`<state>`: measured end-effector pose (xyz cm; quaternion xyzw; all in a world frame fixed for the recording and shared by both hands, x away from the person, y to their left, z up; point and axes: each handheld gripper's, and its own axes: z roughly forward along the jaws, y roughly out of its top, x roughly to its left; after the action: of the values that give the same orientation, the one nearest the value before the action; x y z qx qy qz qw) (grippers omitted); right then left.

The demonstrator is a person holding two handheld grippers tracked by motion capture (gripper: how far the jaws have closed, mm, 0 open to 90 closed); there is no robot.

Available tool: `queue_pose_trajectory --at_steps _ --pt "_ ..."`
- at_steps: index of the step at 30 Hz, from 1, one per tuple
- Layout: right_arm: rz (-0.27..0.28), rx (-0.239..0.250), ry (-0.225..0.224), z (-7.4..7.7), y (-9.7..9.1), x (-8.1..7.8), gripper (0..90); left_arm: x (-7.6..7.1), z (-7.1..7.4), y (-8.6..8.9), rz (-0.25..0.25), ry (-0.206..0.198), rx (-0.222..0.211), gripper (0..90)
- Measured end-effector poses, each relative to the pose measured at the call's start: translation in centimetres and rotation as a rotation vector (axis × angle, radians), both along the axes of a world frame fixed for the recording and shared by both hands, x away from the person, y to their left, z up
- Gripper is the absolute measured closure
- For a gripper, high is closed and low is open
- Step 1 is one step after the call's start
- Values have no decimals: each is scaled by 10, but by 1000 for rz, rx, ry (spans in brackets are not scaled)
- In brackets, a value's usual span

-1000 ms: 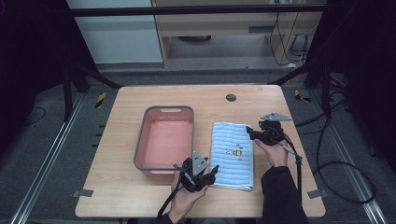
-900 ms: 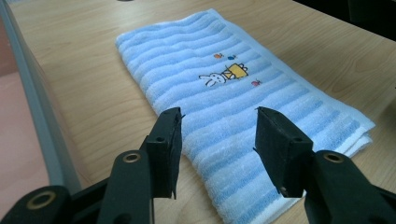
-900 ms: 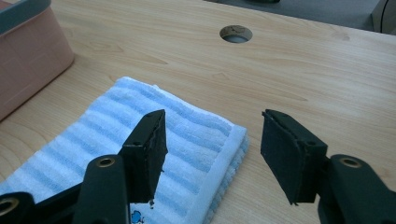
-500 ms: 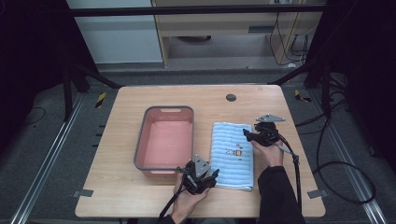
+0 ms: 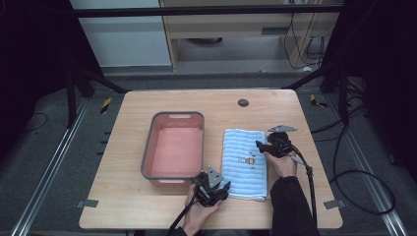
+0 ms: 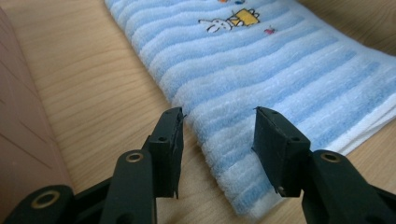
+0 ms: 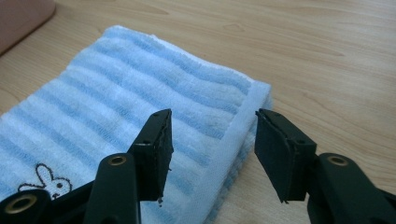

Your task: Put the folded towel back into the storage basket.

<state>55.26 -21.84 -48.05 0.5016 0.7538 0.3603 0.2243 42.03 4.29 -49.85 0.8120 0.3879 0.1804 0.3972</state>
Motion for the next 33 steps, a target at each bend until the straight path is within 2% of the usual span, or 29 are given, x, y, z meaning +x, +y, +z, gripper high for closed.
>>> queue_pose_trajectory --at_steps 7,9,11,15,16,25,28,33 --pt "7 -21 37 -7 3 1 500 1 -5 0 13 16 -8 532" --pt "4 -11 34 -10 2 1 516 1 -5 1 16 20 -10 538" --pt "-4 -8 56 -13 -1 1 523 1 -6 0 23 26 -9 540" --pt "-12 13 68 -17 -6 1 538 2 -7 -1 27 32 -10 560" --pt "-11 28 81 -18 -6 2 554 1 -7 -1 26 35 -13 573" --pt "5 39 85 -19 -2 0 700 0 -7 -4 29 48 -27 669" --pt "13 72 98 -20 -3 0 775 0 -7 -4 28 54 -33 723" --pt "18 85 103 -19 -3 0 818 0 -5 -5 29 54 -28 810"
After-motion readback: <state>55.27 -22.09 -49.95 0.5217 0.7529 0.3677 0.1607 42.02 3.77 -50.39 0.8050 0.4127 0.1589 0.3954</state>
